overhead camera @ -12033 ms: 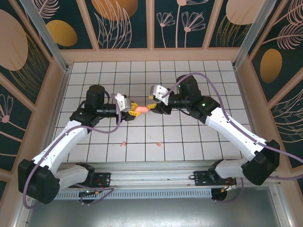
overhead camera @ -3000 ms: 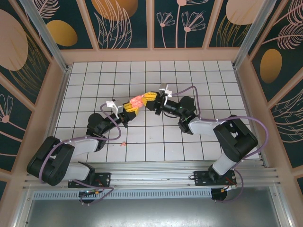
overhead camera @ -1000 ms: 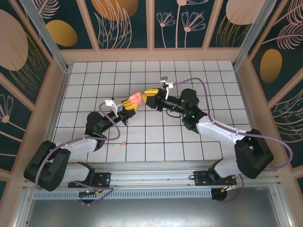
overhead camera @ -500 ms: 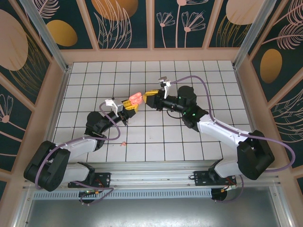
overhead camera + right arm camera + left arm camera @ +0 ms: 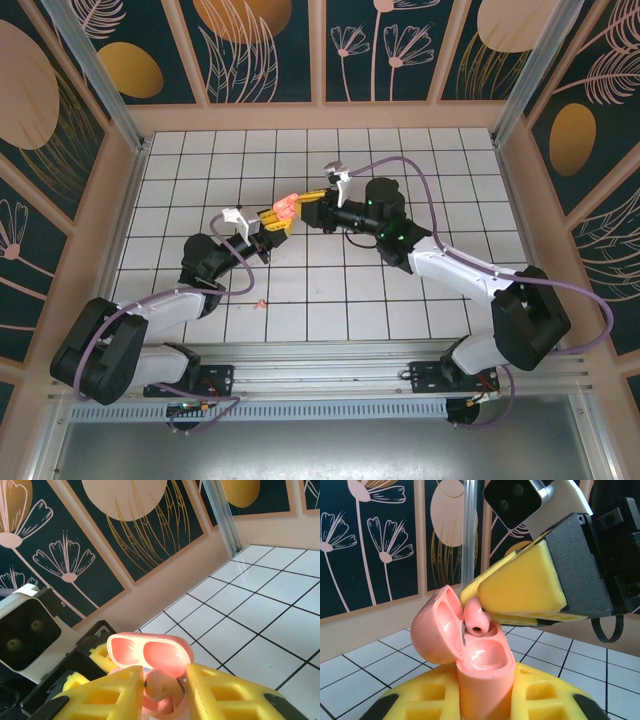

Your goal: Insert the wireless bluetooth earbuds into the charging case

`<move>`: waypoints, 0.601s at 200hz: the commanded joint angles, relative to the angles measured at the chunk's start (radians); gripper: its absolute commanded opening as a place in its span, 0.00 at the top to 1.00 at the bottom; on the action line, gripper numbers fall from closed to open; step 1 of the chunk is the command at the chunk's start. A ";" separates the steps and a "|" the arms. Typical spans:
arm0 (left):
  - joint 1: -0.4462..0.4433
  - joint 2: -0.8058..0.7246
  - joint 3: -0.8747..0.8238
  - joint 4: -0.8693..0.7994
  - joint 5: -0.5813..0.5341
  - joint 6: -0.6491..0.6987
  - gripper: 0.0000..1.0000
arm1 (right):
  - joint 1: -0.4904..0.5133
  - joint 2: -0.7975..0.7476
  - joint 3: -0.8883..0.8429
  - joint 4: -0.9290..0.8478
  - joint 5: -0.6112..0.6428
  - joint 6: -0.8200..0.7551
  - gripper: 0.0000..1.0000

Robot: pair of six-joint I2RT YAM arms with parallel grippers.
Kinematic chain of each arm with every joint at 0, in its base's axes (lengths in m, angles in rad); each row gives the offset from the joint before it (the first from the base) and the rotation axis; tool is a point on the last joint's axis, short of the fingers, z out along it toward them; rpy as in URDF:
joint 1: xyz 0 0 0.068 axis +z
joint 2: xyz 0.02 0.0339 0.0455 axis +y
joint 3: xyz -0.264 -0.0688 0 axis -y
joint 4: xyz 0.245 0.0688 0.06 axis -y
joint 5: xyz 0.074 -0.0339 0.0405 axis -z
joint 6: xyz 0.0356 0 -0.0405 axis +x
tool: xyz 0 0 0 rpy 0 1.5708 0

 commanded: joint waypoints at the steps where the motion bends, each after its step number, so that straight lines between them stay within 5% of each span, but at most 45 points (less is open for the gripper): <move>1: -0.007 -0.016 0.028 0.020 0.015 0.005 0.85 | 0.018 -0.001 0.035 -0.037 -0.002 -0.038 0.71; 89: -0.005 -0.024 0.037 -0.045 -0.113 -0.067 0.84 | 0.016 -0.114 0.011 -0.088 0.017 -0.020 0.64; 120: 0.017 -0.026 0.053 -0.123 -0.170 -0.175 0.85 | 0.031 -0.099 0.099 -0.267 0.096 0.011 0.64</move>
